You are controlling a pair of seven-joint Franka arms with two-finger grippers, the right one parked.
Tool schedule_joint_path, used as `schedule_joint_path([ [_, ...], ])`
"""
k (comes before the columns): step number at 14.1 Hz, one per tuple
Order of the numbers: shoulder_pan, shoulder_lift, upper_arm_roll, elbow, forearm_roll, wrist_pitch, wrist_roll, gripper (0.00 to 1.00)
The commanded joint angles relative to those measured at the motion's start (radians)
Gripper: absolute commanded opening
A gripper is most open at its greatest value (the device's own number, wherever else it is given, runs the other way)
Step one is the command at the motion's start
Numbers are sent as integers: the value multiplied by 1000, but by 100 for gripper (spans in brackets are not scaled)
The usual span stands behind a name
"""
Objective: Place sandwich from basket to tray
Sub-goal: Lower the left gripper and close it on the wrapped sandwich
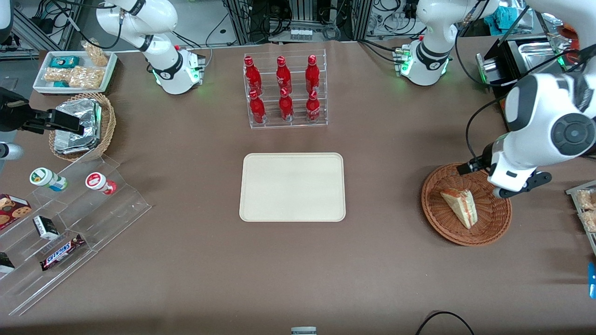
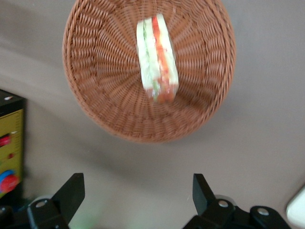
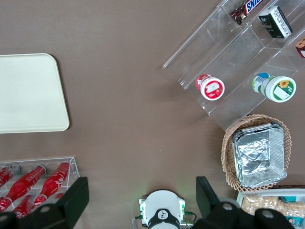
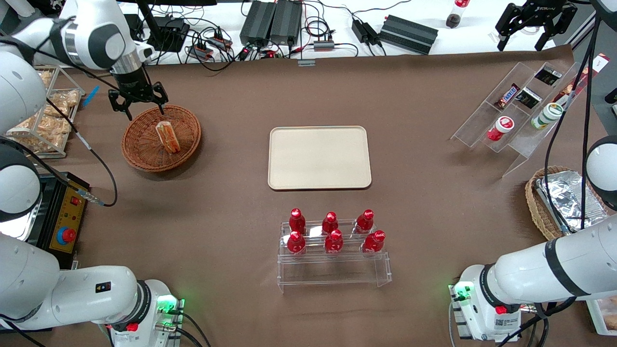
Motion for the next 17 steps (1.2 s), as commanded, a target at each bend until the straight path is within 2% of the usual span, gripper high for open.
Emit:
schedule_joint_path([
  [1, 3, -20, 4, -118, 13, 170, -76, 100],
  [11, 6, 126, 51, -149, 13, 444, -75, 100],
  [17, 4, 184, 54, -148, 13, 532, -76, 100],
])
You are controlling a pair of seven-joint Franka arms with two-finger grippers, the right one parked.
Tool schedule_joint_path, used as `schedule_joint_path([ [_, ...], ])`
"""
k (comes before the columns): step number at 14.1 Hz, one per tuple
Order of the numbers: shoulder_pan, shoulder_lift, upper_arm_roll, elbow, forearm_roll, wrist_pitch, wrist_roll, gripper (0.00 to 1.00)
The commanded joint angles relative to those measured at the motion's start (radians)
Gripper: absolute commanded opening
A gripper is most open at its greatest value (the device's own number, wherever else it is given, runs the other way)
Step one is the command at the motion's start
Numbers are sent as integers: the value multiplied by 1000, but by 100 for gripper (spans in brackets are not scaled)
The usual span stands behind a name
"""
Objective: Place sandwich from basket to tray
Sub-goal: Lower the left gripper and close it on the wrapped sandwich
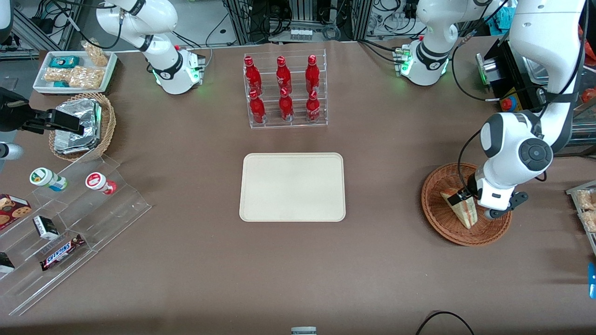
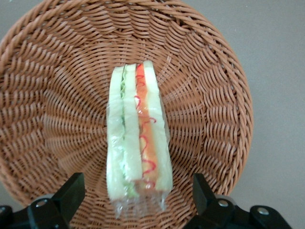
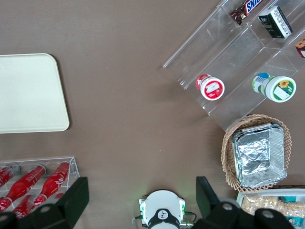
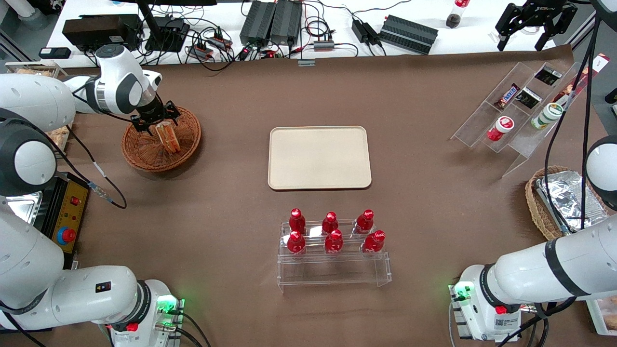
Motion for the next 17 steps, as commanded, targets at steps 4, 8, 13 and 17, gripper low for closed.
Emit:
schedule_joint_path([
  [4, 4, 39, 20, -1, 13, 53, -17, 100],
  [8, 2, 47, 25, 3, 13, 54, -15, 70],
  [13, 2, 42, 25, 9, 11, 45, -57, 14],
  [17, -22, -33, 19, 16, 11, -114, -58, 14],
])
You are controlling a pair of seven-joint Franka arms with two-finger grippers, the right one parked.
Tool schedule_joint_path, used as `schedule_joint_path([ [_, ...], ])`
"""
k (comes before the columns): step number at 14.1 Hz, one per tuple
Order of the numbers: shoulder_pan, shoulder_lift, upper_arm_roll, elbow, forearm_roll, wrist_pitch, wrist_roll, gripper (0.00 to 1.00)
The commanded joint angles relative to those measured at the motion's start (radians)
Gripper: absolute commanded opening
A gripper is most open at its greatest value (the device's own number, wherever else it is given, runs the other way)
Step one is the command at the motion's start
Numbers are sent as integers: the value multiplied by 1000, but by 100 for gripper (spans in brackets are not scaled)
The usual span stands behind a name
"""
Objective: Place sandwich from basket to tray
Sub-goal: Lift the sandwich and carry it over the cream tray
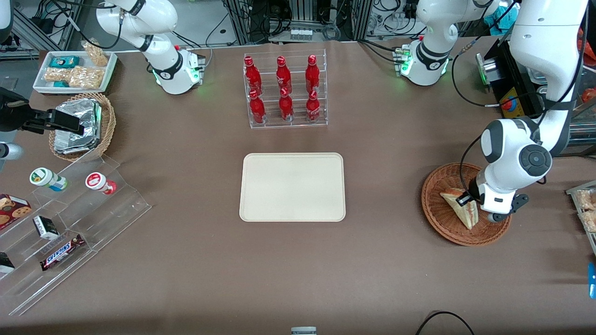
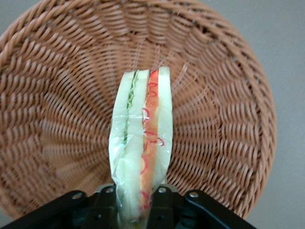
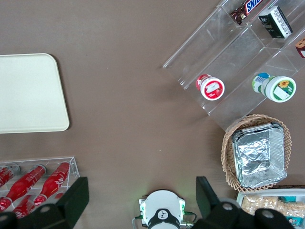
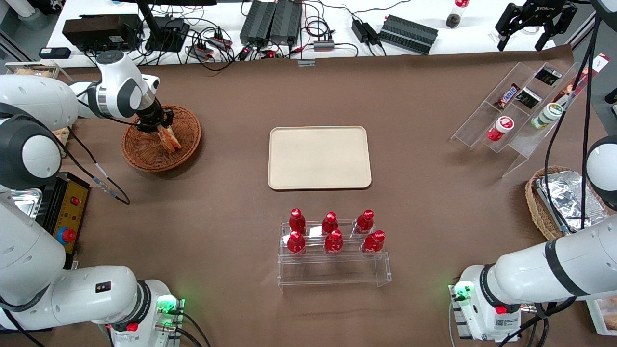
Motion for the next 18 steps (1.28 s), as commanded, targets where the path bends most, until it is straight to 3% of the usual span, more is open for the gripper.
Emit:
schedule_joint_path([
  [1, -41, -86, -4, 2, 11, -129, -23, 14],
  [4, -121, -142, -6, 37, 11, -315, 14, 15],
  [6, -228, -131, -11, 80, 5, -400, -4, 15],
  [12, -530, -53, -12, 129, -29, -384, -123, 16],
  [15, -666, 40, -12, 191, -58, -251, -184, 14],
  [18, -729, 145, -12, 284, -55, -215, -202, 16],
])
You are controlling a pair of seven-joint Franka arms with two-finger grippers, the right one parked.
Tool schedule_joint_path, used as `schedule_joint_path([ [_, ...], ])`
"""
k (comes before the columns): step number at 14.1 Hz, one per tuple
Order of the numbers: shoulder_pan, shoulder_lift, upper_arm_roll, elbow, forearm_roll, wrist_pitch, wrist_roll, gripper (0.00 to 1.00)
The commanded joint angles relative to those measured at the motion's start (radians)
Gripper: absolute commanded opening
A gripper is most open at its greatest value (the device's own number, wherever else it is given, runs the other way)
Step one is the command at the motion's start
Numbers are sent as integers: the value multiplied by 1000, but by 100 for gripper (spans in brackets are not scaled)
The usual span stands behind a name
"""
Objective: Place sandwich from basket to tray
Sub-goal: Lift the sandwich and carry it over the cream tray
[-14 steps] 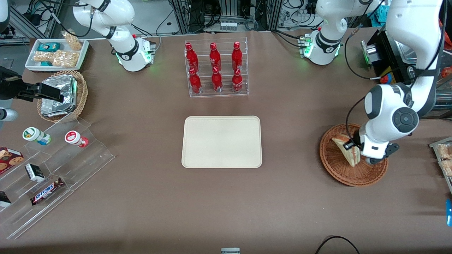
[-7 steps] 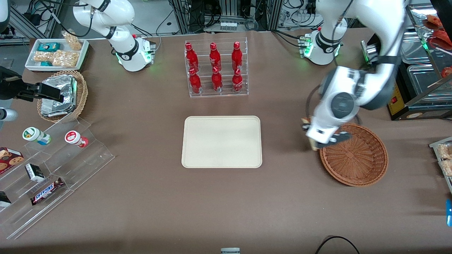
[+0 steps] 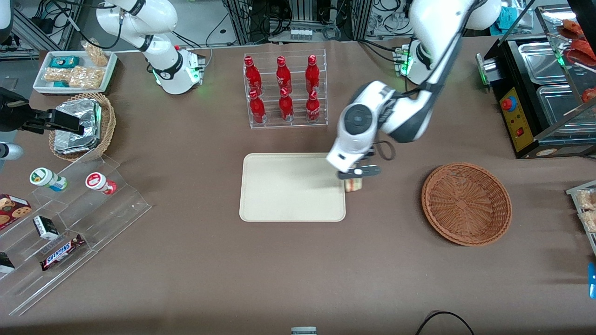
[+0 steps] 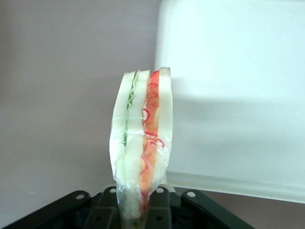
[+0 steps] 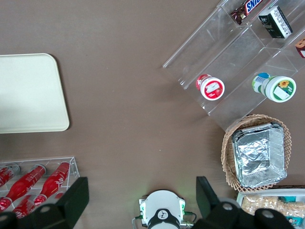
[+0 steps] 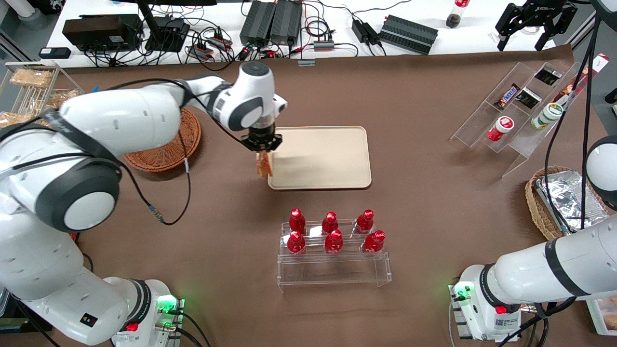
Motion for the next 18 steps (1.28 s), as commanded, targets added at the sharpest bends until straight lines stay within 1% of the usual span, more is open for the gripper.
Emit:
schedule_joint_path([
  [1, -52, 104, 16, 120, -10, -1, -6, 16],
  [5, -138, 201, 16, 256, -11, 16, -95, 19],
  [7, -163, 253, 16, 314, -8, 16, -135, 20],
  [8, -179, 270, 16, 330, -5, 18, -142, 22],
  [11, -199, 281, 16, 338, -10, 18, -147, 23],
  [12, -201, 279, 16, 338, -8, 18, -164, 36],
  [13, -201, 281, 16, 338, -7, 19, -178, 46],
  [14, -201, 281, 16, 338, -7, 19, -181, 67],
  [15, -200, 281, 17, 338, -5, 19, -181, 100],
  [18, -197, 270, 20, 370, -4, 16, -210, 100],
])
